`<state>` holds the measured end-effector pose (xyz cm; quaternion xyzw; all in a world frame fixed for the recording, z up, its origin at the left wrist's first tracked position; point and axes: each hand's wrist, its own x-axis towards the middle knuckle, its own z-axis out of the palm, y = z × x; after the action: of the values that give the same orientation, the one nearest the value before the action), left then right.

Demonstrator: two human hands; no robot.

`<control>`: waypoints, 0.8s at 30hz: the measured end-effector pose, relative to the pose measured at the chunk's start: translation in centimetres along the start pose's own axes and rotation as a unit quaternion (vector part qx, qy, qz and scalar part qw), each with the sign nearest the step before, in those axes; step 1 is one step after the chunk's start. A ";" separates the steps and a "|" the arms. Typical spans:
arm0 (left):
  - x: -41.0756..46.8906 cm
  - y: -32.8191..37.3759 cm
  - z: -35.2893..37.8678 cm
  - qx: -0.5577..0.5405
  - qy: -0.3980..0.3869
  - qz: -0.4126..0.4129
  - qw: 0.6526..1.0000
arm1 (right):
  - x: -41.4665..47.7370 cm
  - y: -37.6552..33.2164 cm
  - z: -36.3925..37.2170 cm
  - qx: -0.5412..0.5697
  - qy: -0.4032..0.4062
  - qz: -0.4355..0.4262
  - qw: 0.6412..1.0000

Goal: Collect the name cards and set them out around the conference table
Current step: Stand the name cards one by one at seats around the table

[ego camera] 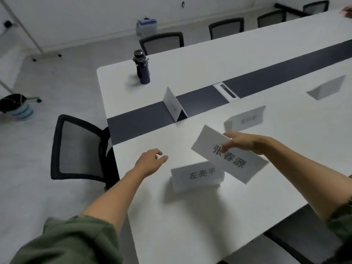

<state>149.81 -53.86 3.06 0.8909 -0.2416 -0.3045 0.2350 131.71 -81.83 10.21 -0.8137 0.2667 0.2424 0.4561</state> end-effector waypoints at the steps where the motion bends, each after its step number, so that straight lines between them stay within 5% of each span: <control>1: 0.9 1.1 0.5 -0.006 -0.034 0.017 0.999 | -0.8 1.2 0.0 0.029 0.021 0.007 0.999; 7: 4.7 6.0 4.9 0.012 -0.238 0.049 0.970 | -5.0 8.5 1.8 0.193 0.130 0.082 0.969; 12: 6.9 7.1 7.2 0.053 -0.329 0.043 0.942 | -7.2 14.0 5.4 0.289 0.148 0.150 0.934; 24: 3.2 13.0 6.3 0.014 -0.295 0.076 0.952 | -12.2 18.1 7.1 0.415 0.187 0.145 0.879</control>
<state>144.18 -67.42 4.64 0.7436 -0.3714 -0.5315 0.1633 109.76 -81.04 3.58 -0.5323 0.5384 0.0166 0.6531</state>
